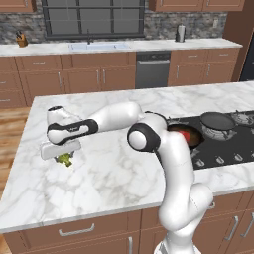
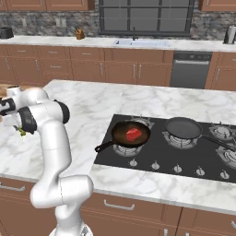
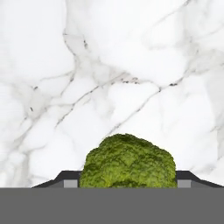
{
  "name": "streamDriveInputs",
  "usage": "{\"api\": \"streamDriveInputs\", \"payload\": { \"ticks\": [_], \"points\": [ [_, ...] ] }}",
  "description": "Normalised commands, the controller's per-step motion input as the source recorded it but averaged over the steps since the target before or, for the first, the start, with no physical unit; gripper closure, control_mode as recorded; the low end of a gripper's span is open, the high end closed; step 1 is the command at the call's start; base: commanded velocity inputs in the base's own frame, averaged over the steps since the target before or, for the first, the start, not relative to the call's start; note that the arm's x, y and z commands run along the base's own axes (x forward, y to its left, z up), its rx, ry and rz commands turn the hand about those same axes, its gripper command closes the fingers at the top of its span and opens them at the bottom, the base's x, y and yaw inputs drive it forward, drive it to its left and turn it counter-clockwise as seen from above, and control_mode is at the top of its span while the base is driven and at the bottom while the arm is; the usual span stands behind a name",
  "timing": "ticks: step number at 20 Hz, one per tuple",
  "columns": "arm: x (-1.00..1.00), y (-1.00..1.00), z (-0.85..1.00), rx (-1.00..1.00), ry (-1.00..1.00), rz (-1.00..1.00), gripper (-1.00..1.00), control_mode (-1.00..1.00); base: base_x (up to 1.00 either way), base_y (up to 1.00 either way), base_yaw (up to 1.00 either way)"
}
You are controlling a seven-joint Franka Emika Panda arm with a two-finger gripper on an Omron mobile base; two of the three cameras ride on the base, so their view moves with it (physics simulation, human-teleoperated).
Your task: Place both pans onto different burners. Then place the broccoli and the steak on different pans.
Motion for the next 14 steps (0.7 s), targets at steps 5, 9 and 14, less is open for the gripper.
{"api": "streamDriveInputs", "payload": {
  "ticks": [5, 9, 14],
  "points": [
    [0.00, -0.46, 0.45, 0.00, -0.06, 0.00, 1.00, -1.00, 0.00, 0.00, 0.00],
    [0.00, -0.64, 0.46, 0.01, -0.02, 0.00, 1.00, -1.00, 0.00, 0.00, 0.00],
    [0.00, -0.66, 0.56, 0.05, 0.00, -0.01, 1.00, -1.00, 0.00, 0.00, 0.00]
  ]
}}
